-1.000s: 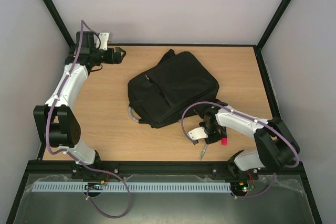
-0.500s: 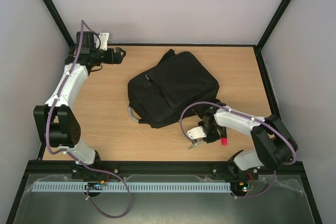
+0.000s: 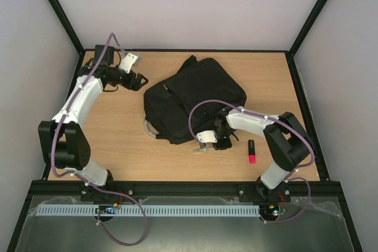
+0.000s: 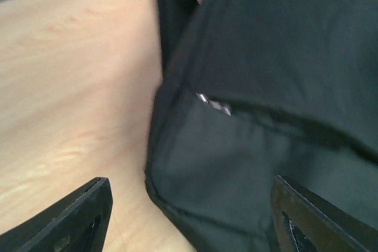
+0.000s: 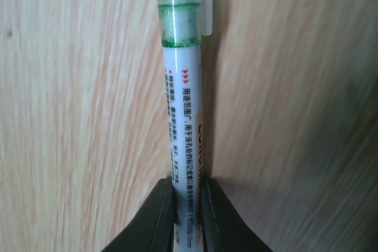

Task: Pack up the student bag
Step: Pick up the stationery from the center of the board.

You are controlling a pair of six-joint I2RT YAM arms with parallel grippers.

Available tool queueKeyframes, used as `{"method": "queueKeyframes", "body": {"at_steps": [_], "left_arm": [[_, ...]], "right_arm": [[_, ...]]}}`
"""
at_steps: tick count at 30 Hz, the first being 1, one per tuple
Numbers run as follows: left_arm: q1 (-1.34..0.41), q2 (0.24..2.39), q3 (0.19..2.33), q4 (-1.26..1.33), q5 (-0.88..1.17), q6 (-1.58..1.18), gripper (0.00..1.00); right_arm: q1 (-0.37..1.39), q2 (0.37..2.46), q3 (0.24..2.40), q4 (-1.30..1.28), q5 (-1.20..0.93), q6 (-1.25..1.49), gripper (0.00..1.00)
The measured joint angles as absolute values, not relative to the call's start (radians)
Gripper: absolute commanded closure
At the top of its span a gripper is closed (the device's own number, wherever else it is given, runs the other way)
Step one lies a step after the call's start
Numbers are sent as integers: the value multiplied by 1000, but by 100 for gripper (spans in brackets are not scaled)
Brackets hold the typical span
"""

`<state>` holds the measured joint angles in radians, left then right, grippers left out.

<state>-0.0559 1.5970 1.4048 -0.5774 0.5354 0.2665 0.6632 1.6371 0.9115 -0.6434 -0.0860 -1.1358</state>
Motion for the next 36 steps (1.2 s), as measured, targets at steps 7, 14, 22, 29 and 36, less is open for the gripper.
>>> {"method": "queueKeyframes", "body": {"at_steps": [7,14,22,29,36], "left_arm": [[-113,1459,1228,-758,609,611,30],[-188,1387,1151,-924,627,881,31],[-217,1401,1192,-990,661,970,32],[-273,1445,1316,-978,714,959,36],[-287,1538,1385,-988,772,926,38]], "right_arm": [[702,1702,986,-626,-133,-1069,92],[712,1718,1048,-640,-176,-1022,95],[664,1659,1158,-750,-209,-1001,96],[637,1637,1313,-887,-261,-943,96],[620,1718,1445,-946,-352,-848,96]]}}
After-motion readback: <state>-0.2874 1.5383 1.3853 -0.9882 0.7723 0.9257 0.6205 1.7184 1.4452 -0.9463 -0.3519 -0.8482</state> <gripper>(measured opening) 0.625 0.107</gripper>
